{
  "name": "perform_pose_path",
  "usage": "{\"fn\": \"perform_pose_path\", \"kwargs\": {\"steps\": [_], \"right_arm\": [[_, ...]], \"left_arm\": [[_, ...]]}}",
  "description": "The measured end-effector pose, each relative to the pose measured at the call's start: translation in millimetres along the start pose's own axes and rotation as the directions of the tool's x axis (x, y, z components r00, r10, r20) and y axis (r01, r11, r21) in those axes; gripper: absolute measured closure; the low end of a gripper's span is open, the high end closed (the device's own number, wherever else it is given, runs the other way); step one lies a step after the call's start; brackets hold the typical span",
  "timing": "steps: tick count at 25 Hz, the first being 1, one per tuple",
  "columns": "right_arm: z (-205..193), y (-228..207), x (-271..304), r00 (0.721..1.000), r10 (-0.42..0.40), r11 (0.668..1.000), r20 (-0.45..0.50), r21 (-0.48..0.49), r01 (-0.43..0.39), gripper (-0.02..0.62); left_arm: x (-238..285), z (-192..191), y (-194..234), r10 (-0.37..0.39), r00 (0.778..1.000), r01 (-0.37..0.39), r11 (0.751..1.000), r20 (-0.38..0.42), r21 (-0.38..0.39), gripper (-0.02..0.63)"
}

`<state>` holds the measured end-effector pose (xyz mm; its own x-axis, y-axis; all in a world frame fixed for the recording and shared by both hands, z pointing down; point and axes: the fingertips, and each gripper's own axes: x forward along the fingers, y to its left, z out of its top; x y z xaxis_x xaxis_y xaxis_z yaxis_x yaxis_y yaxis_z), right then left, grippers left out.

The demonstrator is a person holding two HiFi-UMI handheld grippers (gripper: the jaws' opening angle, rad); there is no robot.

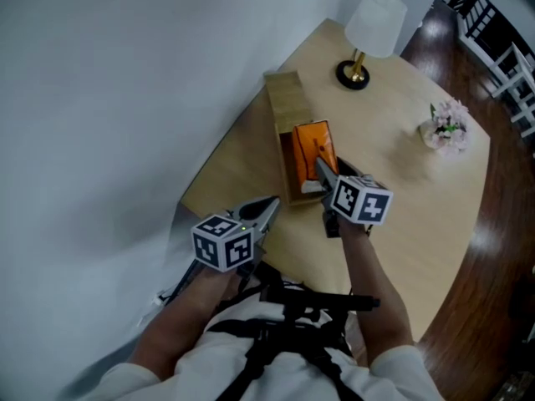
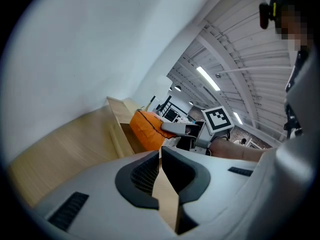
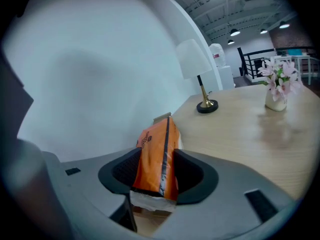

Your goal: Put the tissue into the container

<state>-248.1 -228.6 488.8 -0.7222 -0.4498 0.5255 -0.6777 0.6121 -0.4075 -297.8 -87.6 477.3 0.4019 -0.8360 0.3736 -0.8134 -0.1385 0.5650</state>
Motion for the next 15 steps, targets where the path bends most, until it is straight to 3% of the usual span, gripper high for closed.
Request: {"fn": "perform_pose_path", "kwargs": {"steps": [6, 15], "right_arm": [[-10.2, 8.4, 22.1, 0.999, -0.017, 0.996, -0.047, -0.084, 0.013, 0.396], [-26.5, 8.1, 42.6, 0.994, -0.016, 0.998, -0.109, -0.068, 0.009, 0.396]], "left_arm": [[-7.4, -0.9, 11.9, 0.019, 1.000, -0.019, 1.000, -0.002, -0.015, 0.606], [-6.5, -1.7, 20.0, 0.019, 1.000, -0.019, 0.999, -0.006, -0.028, 0.606]]}}
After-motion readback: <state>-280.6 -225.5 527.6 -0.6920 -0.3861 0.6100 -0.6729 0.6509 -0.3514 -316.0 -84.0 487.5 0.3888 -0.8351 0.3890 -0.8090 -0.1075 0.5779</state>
